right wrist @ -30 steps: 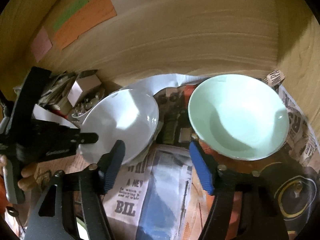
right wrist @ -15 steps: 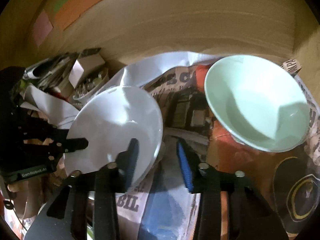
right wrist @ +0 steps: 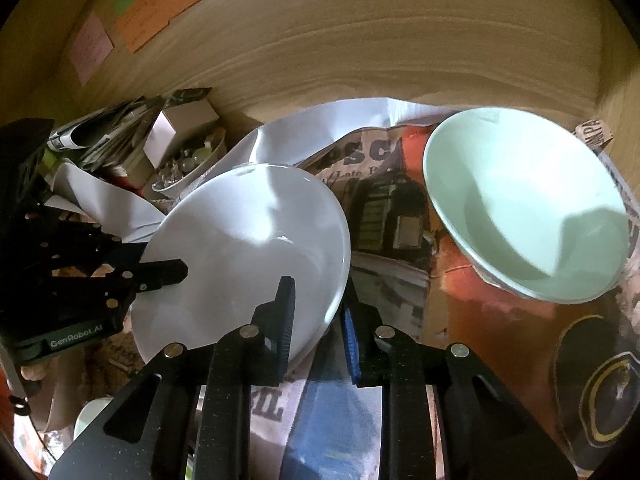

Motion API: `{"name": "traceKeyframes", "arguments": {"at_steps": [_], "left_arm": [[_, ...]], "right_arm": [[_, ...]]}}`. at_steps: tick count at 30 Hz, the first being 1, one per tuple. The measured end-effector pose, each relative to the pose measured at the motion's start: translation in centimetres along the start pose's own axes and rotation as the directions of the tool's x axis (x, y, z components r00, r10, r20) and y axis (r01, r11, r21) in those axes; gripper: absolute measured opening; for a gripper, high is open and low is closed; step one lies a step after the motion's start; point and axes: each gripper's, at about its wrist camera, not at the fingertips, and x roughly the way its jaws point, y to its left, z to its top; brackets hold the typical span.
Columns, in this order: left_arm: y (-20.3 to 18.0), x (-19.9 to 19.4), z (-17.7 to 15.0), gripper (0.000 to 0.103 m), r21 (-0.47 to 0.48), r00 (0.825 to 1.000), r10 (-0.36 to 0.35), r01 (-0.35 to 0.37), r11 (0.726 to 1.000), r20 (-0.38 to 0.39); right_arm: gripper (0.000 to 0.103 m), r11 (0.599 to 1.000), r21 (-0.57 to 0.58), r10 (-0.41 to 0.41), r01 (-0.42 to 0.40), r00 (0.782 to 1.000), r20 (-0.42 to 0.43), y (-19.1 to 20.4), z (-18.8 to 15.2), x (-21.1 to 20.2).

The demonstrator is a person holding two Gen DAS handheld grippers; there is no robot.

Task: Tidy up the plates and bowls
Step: 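Lift the white bowl with both tools and carry it over the pink bowl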

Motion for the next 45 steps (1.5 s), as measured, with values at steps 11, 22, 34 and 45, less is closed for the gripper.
{"name": "traceKeyframes", "arguments": {"at_steps": [11,22,34,45], "left_arm": [[-0.5,-2.8,0.0,0.019,-0.002,0.997,0.001,-0.001,1.0,0.073],[0.0,-8.2,-2.2,0.019,-0.028,0.986,0.014,-0.009,1.0,0.163],[0.2,-13.1,-5.6,0.019,-0.05,0.97,0.017,-0.005,0.999,0.241],[0.7,-15.2,-9.2,0.019,-0.095,0.956,0.038,-0.011,0.995,0.29]], "right_arm": [[0.019,1.0,0.012,-0.005,0.004,0.997,0.076,0.4,0.3,-2.5],[0.019,0.999,-0.048,0.014,-0.006,0.988,0.156,3.3,-0.1,-6.5],[0.019,0.996,-0.093,0.031,-0.01,0.974,0.224,6.5,-1.5,-9.8],[0.019,0.992,-0.123,0.051,-0.022,0.971,0.235,9.6,-3.4,-10.9]]}}
